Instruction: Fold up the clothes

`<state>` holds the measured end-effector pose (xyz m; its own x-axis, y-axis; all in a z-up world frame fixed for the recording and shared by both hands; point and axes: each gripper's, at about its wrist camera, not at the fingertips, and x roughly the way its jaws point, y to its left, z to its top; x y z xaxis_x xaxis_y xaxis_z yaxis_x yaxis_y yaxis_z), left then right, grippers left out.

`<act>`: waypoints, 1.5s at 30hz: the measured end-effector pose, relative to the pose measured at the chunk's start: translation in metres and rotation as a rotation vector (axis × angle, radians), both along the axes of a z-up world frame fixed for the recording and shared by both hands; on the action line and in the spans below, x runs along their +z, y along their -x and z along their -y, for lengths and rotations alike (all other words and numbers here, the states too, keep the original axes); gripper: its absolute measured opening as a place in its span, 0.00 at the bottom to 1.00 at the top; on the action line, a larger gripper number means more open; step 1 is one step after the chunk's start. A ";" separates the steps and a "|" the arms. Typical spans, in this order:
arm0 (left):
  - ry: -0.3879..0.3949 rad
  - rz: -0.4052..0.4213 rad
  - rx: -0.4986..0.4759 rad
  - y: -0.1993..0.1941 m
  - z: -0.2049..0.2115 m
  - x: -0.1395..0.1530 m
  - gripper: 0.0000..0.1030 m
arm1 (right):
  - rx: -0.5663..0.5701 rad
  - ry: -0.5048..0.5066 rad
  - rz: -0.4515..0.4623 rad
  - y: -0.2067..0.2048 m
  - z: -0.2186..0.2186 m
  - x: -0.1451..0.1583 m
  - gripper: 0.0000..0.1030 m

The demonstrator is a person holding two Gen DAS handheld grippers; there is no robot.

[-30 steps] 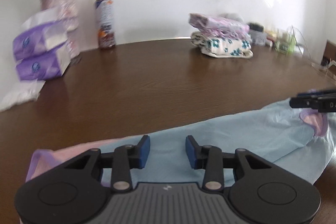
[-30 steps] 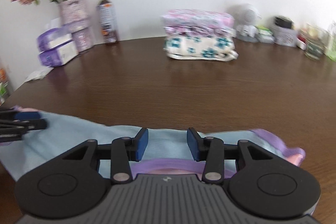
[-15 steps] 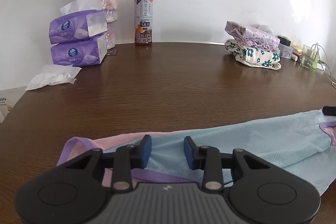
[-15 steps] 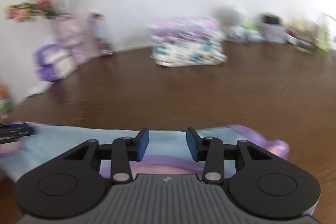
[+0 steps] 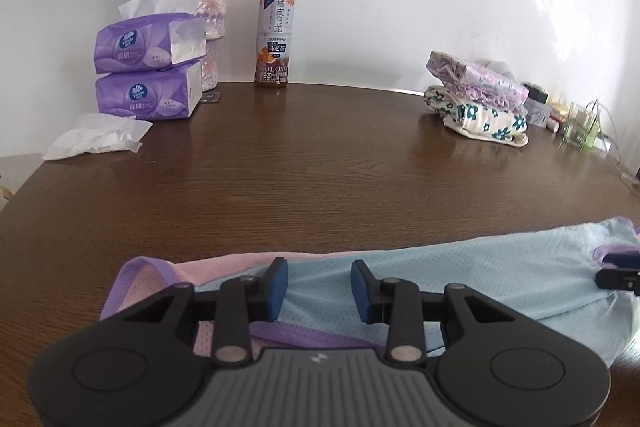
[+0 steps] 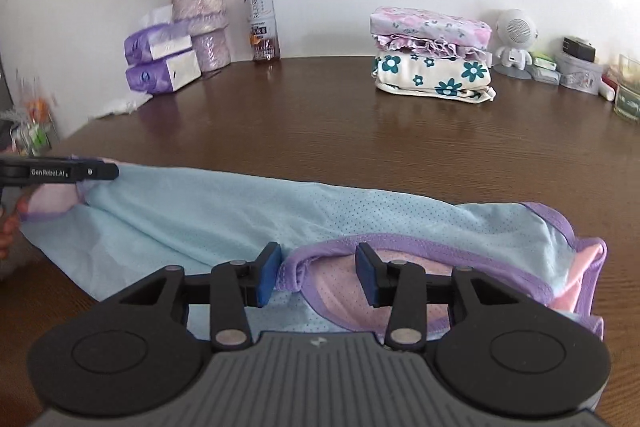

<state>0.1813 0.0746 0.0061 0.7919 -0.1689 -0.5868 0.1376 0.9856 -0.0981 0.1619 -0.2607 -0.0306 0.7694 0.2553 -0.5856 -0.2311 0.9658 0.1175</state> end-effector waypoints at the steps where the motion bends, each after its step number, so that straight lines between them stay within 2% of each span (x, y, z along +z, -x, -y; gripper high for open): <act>1: 0.001 0.009 -0.008 0.003 0.001 0.002 0.32 | 0.005 -0.006 0.015 0.003 0.000 0.002 0.39; 3: -0.006 0.039 -0.045 0.012 0.006 0.008 0.32 | 0.033 -0.009 0.054 0.008 -0.004 0.008 0.39; 6: -0.031 0.036 -0.092 0.019 0.013 0.011 0.33 | 0.089 -0.026 0.098 0.008 -0.013 0.013 0.39; 8: -0.073 0.021 -0.074 0.020 0.014 0.006 0.33 | 0.137 -0.045 0.111 0.007 -0.020 0.012 0.39; 10: -0.087 0.001 -0.038 0.019 0.009 0.000 0.32 | 0.147 -0.007 0.083 0.003 -0.028 0.008 0.39; 13: -0.033 -0.001 -0.001 0.021 -0.006 -0.001 0.32 | 0.122 0.049 0.032 -0.003 -0.032 0.002 0.32; 15: -0.027 0.001 0.015 0.021 -0.013 -0.001 0.32 | 0.113 0.040 0.028 -0.002 -0.029 0.002 0.31; 21: -0.066 0.004 0.013 0.021 -0.008 0.000 0.32 | 0.105 0.083 0.041 0.003 -0.032 -0.002 0.31; 23: -0.071 0.004 0.013 0.021 -0.007 -0.001 0.33 | 0.102 0.061 0.040 0.004 -0.030 0.000 0.33; 25: -0.071 0.004 0.013 0.021 -0.007 -0.001 0.33 | 0.095 -0.007 0.059 0.009 -0.022 0.006 0.38; 29: -0.092 0.004 0.010 0.020 -0.002 -0.001 0.35 | -0.004 -0.050 0.133 0.030 0.007 0.026 0.58; 32: -0.109 0.004 0.008 0.019 0.002 -0.001 0.39 | -0.147 -0.057 0.116 0.042 0.041 0.032 0.69; 35: -0.174 0.030 0.083 0.021 0.013 0.004 0.39 | -0.314 -0.050 0.078 0.054 0.078 0.027 0.69; 37: -0.212 0.062 0.115 0.024 0.021 0.009 0.39 | -0.404 -0.083 0.044 0.061 0.100 0.021 0.69; 40: -0.110 0.098 0.017 0.027 0.036 0.024 0.40 | -0.479 -0.207 -0.018 0.066 0.126 0.008 0.69; 42: -0.029 0.093 -0.064 0.025 0.047 0.030 0.42 | -0.488 -0.275 -0.040 0.065 0.133 0.000 0.69; 45: 0.035 0.063 -0.163 0.018 0.069 0.028 0.42 | -0.485 -0.335 -0.034 0.058 0.130 -0.007 0.68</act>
